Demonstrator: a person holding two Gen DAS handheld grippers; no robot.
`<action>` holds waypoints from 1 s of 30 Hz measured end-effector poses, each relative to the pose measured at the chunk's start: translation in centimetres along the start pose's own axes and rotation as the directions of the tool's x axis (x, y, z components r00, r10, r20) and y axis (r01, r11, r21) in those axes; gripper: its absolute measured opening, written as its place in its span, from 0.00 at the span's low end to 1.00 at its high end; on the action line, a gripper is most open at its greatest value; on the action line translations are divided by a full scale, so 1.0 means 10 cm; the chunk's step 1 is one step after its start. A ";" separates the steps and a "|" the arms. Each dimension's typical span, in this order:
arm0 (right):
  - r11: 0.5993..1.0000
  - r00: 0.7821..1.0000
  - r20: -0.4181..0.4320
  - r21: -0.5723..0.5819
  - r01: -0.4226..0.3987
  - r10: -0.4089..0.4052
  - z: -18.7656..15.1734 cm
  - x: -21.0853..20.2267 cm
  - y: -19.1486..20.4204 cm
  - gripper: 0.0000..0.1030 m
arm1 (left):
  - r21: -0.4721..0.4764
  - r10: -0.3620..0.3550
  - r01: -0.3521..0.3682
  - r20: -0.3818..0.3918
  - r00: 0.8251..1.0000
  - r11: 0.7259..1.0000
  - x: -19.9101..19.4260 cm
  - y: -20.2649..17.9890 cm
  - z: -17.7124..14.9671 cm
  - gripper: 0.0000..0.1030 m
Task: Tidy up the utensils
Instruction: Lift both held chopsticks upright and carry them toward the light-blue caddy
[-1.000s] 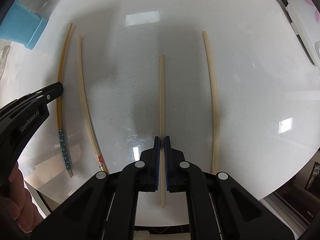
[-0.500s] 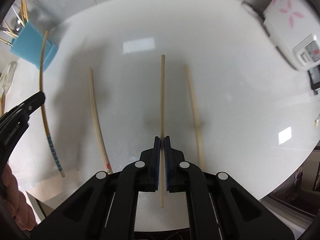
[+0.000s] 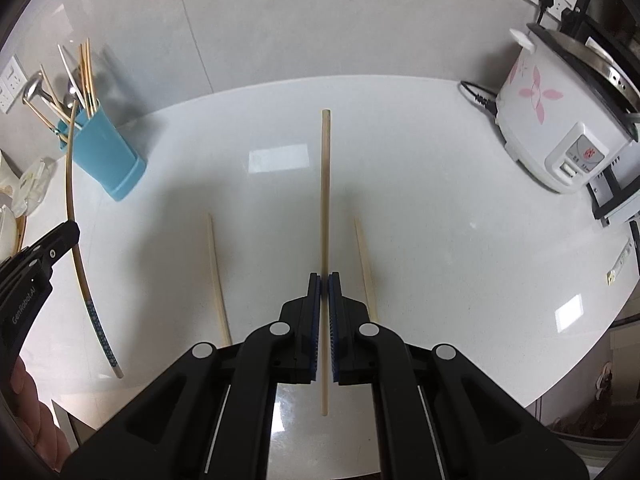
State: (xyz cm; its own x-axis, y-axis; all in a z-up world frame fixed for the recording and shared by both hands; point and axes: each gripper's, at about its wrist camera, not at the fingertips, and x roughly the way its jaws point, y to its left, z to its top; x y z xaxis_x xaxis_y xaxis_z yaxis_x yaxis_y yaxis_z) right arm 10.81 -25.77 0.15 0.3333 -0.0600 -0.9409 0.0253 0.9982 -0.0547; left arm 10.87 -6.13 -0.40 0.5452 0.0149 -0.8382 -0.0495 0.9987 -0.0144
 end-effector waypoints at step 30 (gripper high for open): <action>0.999 0.968 0.247 -0.033 -0.034 0.041 0.81 -0.75 0.19 0.03 | -0.083 0.066 -0.054 0.148 0.987 0.995 -0.66 0.46 0.74 0.06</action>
State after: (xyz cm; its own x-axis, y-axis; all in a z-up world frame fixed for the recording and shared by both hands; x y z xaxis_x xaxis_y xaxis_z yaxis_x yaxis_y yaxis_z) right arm 15.97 -23.47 9.75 0.5561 -0.0187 -0.8309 -0.0175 0.9993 -0.0342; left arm 13.26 -1.27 9.09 0.6583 0.0875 -0.7477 -0.1479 0.9889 -0.0145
